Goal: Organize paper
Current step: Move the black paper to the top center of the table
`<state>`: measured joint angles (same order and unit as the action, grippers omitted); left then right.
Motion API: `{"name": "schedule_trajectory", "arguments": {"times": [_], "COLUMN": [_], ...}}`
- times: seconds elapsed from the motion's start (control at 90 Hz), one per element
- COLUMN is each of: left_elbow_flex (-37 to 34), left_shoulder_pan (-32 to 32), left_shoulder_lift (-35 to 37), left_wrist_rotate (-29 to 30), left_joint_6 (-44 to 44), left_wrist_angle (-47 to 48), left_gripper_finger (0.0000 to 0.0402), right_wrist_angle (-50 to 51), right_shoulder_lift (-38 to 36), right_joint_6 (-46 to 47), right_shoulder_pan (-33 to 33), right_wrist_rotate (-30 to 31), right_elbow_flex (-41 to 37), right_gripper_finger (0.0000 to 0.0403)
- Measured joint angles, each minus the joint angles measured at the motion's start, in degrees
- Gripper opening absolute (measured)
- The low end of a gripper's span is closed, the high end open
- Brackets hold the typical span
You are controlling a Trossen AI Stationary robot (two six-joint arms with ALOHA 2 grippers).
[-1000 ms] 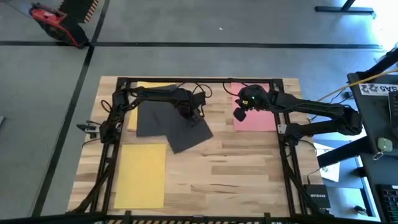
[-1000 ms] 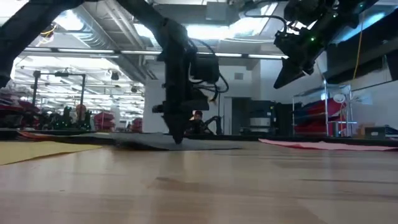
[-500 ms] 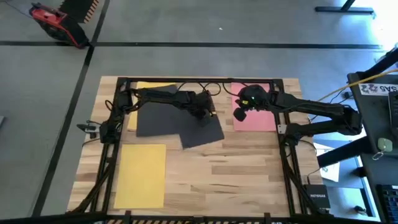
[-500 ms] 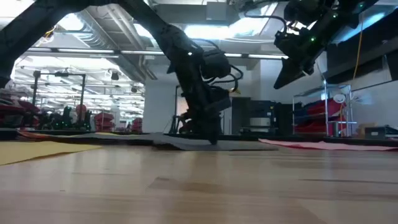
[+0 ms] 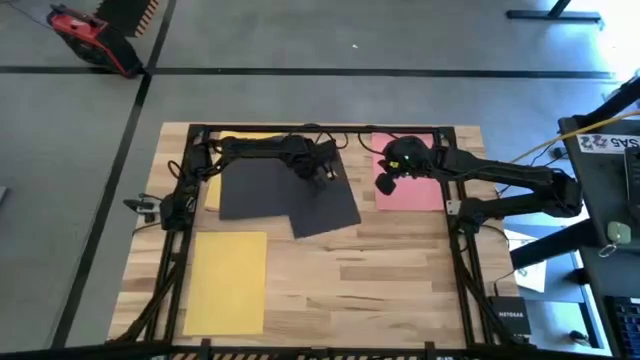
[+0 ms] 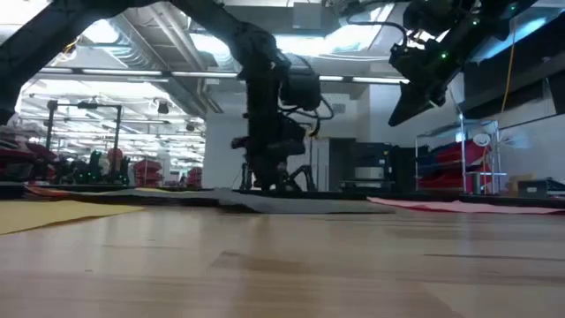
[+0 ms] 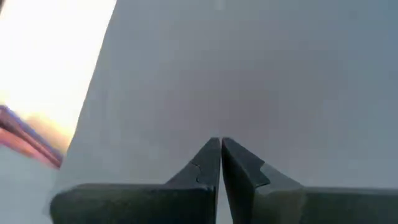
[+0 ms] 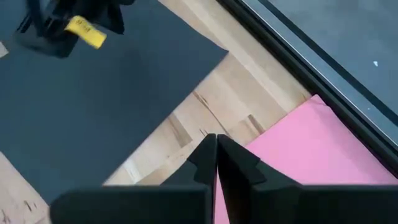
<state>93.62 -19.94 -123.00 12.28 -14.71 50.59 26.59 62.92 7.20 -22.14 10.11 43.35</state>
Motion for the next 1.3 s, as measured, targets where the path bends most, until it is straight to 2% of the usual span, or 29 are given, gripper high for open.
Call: {"name": "schedule_trajectory", "arguments": {"times": [0.244, 0.456, 0.744, 0.856, 1.033, 1.178, 1.3], "left_elbow_flex": [-1.14, -1.02, 3.27, 6.24, 10.95, 10.72, 7.60], "left_shoulder_pan": [-0.31, -0.31, -2.00, -2.42, -0.83, 2.40, 5.27], "left_shoulder_lift": [-1.97, -2.91, -3.32, -3.32, -3.21, -3.19, -3.08], "left_wrist_rotate": [-4.24, -5.13, -2.65, -2.88, -12.50, -17.10, -18.31], "left_joint_6": [-0.13, 3.41, 7.48, 7.45, 5.53, 1.50, -1.57], "left_wrist_angle": [-7.05, -12.86, -11.88, -7.42, 1.92, 3.78, 0.71], "left_gripper_finger": [0.0000, 0.0000, 0.0000, 0.0000, 0.0000, 0.0000, 0.0000], "right_wrist_angle": [0.03, 0.06, 0.04, 0.04, 0.04, 0.06, 0.07], "right_shoulder_lift": [0.00, 0.00, 0.00, 0.00, 0.00, 0.00, 0.00], "right_joint_6": [0.00, 0.00, 0.00, 0.00, 0.15, 0.20, 0.22], "right_shoulder_pan": [0.00, -0.01, -0.01, 0.01, -0.01, -0.01, 0.00], "right_wrist_rotate": [0.00, 0.00, -0.01, -0.02, -0.02, -0.02, -0.02], "right_elbow_flex": [0.00, 0.00, 0.00, 0.00, 0.00, 0.00, 0.00], "right_gripper_finger": [0.0000, 0.0000, 0.0000, 0.0000, 0.0000, 0.0000, 0.0000]}}
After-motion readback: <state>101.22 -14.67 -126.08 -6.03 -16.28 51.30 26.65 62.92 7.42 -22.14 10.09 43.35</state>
